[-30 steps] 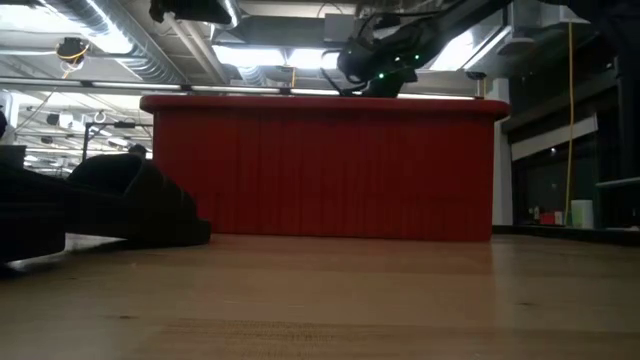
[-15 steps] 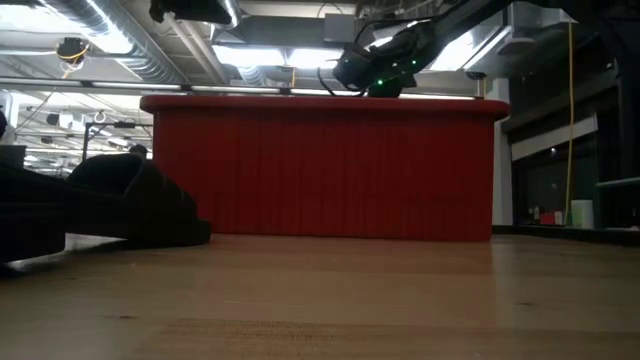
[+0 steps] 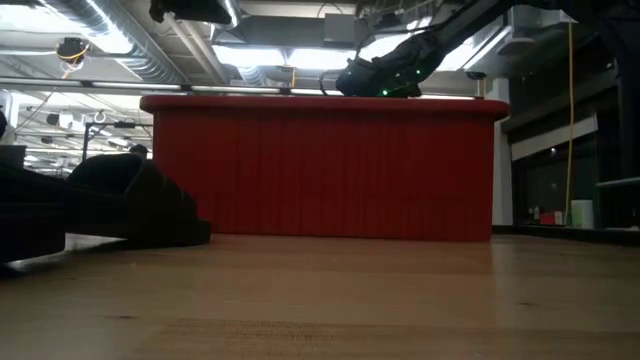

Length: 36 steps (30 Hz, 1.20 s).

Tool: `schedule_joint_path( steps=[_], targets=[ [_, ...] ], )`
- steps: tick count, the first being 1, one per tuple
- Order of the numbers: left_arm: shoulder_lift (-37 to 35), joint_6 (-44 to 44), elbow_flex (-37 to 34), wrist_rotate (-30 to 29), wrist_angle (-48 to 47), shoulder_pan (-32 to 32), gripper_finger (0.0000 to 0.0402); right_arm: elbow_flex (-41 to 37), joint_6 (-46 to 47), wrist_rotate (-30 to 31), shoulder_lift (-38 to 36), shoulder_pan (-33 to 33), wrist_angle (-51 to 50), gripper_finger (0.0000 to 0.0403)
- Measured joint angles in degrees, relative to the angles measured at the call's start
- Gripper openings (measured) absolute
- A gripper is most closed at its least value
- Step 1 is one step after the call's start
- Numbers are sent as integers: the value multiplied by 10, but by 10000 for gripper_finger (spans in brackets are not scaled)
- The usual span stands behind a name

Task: Pick and place slides into bin
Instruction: Put the pink slide into the red container

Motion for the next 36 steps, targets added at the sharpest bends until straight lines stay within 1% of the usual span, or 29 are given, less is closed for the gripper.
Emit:
schedule_joint_path(
  steps=[6, 16, 20, 28, 31, 36],
  targets=[
    [0, 0, 0, 0, 0, 0, 2, -26, 0, -2, 0, 0, 16, 9],
    [0, 0, 0, 0, 0, 0, 2, -27, 0, -2, 0, 0, 21, 9],
    [0, 0, 0, 0, 0, 0, 2, -27, -1, -29, 0, 0, 18, 9],
    [0, 0, 0, 0, 0, 0, 2, -27, -6, -32, 0, 0, -9, 9],
    [0, 0, 0, 0, 0, 0, 2, -27, -17, -48, 0, 0, -14, 9],
    [0, 0, 0, 0, 0, 0, 2, -27, -19, -50, 0, 0, -16, 9]
  ],
)
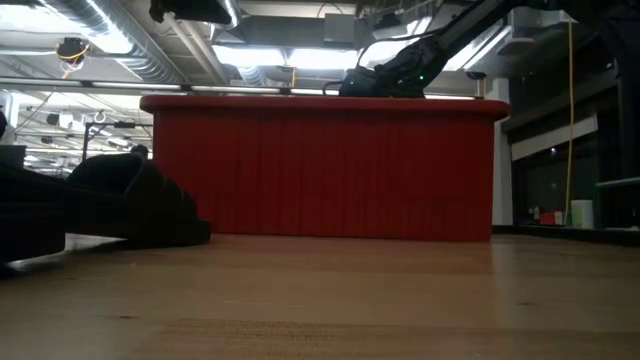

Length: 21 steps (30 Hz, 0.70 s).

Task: Pick and place slides into bin
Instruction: Put the pink slide into the red container

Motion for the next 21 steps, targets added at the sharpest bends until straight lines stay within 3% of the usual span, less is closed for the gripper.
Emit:
schedule_joint_path(
  steps=[21],
  targets=[
    [0, 0, 0, 0, 0, 0, 2, 0, -15, -39, -1, 2, -24, 9]
  ],
)
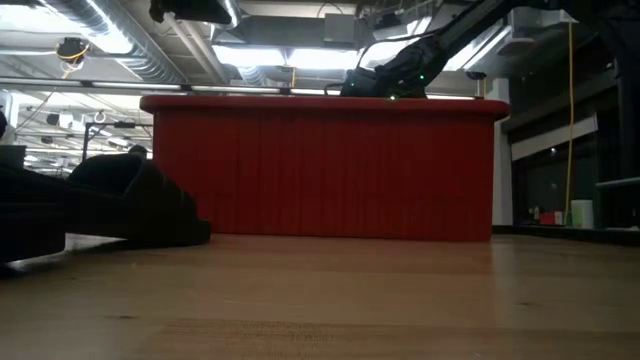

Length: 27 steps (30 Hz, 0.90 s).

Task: Pick and place slides into bin
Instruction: Put the pink slide into the red container

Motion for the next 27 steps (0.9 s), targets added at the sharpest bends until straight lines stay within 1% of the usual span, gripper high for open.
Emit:
schedule_joint_path(
  steps=[4, 14, 22, 27],
  targets=[
    [0, 0, 0, 0, 0, 0, 2, 0, 0, -21, 0, 0, -8, 9],
    [0, 0, 0, 0, 0, 0, 2, 0, 3, -29, 0, 0, -11, 9],
    [0, 0, 0, 0, 0, 0, 2, 0, 4, -31, 0, 0, -12, 67],
    [0, 0, 0, 0, 0, 0, 2, 0, 4, -31, 0, 0, -11, 77]
  ],
)
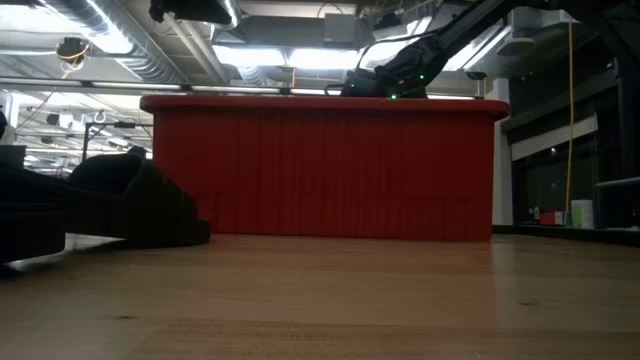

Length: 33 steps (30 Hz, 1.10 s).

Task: Pick and place slides into bin
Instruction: Put the pink slide into the red container, then put the top black slide into the red container

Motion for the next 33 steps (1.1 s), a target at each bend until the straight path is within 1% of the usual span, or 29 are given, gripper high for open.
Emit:
schedule_joint_path(
  steps=[6, 10, 20, 24, 28, 33],
  targets=[
    [0, 19, 0, 0, 0, 0, 2, 0, 0, 0, 0, 0, 0, 85],
    [0, 19, 0, 0, 0, 0, 2, 0, 0, -12, 0, 1, 0, 102],
    [0, 20, 0, 0, 0, 0, 2, 0, 0, -23, 0, 11, -1, 185],
    [0, 25, 0, 0, 0, 0, 2, 12, 0, -24, 0, 19, -27, 209],
    [0, 36, 0, 0, 0, -1, 2, 34, 0, -24, 0, 25, -40, 221],
    [0, 42, 0, 2, 0, -1, 2, 63, 0, -24, 0, 26, -56, 221]
  ],
)
